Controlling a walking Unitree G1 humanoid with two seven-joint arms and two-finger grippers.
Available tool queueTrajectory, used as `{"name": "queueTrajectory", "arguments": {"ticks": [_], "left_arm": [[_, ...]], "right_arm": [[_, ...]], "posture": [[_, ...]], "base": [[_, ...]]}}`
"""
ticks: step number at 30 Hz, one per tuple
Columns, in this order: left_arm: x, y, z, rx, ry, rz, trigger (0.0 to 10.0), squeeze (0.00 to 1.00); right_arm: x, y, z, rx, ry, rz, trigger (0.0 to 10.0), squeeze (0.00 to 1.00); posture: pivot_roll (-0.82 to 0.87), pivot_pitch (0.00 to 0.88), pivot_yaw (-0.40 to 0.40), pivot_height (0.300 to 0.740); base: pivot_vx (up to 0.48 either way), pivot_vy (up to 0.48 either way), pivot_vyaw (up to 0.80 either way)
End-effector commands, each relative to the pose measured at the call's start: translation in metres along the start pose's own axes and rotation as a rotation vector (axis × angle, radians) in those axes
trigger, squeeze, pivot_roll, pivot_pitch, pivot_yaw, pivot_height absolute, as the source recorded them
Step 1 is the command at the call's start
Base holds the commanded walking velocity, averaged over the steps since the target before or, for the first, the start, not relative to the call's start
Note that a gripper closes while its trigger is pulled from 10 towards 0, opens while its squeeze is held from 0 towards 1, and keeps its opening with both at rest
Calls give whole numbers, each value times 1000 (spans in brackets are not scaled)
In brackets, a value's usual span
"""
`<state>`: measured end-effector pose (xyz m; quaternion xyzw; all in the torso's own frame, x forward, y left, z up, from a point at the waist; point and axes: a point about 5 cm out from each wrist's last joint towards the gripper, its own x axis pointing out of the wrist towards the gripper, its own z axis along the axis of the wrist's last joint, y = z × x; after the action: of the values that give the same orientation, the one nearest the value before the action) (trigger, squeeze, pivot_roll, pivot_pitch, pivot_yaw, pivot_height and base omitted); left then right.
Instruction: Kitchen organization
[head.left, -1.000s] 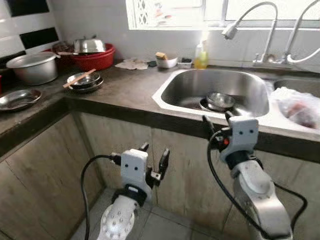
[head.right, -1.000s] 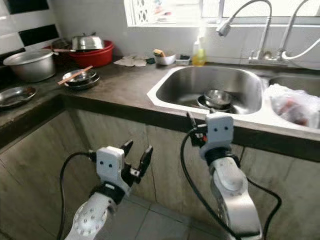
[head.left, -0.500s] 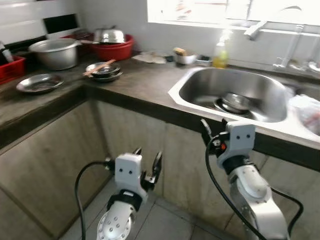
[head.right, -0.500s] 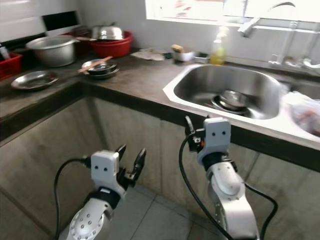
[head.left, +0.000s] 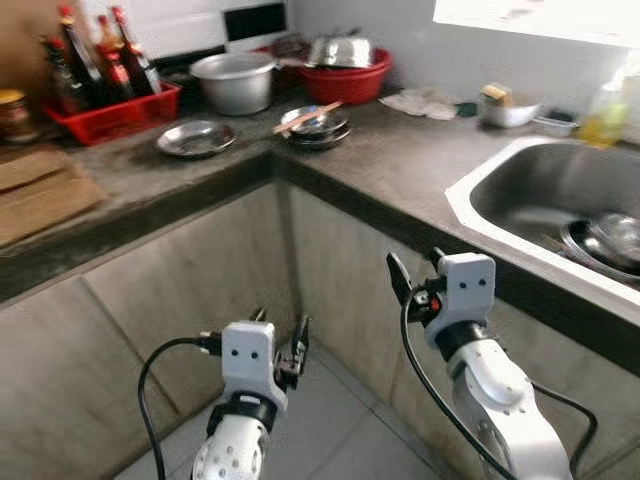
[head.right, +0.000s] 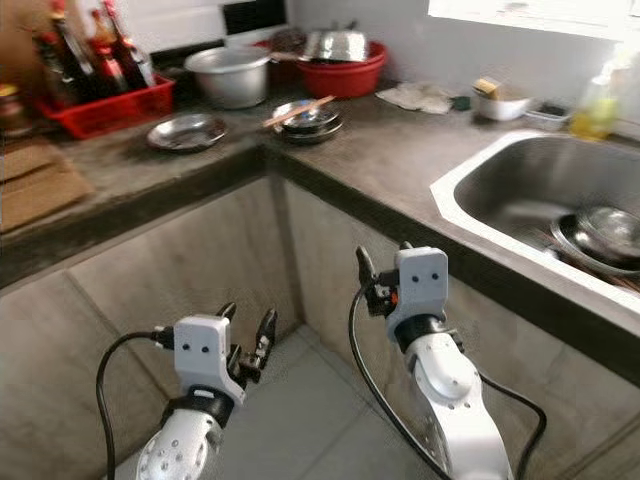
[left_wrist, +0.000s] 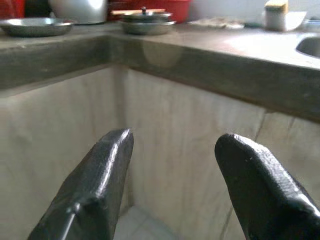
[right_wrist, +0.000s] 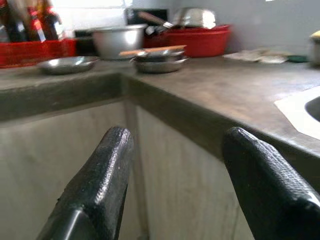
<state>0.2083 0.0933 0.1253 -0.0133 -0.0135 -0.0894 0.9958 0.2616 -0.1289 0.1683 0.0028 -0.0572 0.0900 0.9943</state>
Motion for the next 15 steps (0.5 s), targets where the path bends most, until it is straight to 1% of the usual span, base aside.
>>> {"name": "queueTrajectory", "arguments": {"ticks": [1, 2, 4, 9, 13, 15], "left_arm": [[-1, 1, 3, 22, -10, -1, 10000, 0], [-1, 0, 3, 27, -11, -7, 10000, 0], [-1, -1, 3, 36, -16, -13, 10000, 0], [-1, -3, 3, 31, -16, -19, 10000, 0], [0, -3, 3, 31, -18, -21, 10000, 0], [-1, -3, 3, 31, -19, -24, 10000, 0]], "right_arm": [[0, 2, -5, 4, 29, 4, 10000, 0], [0, 2, -5, 4, 30, 4, 10000, 0], [0, 2, -6, 8, 31, 3, 10000, 0], [2, 3, -5, 14, 25, 9, 10000, 0], [2, 5, -4, 7, 15, 25, 10000, 0], [3, 7, -3, -15, 5, 44, 10000, 0]], "posture": [[99, 34, -18, 740], [99, 34, -18, 740], [99, 34, -17, 740], [100, 32, -15, 740], [102, 29, -20, 740], [103, 26, -21, 740]], "base": [[0, 0, 800], [281, 0, 800], [358, 0, 0], [392, 0, 0], [474, 0, 0], [480, 0, 741]]}}
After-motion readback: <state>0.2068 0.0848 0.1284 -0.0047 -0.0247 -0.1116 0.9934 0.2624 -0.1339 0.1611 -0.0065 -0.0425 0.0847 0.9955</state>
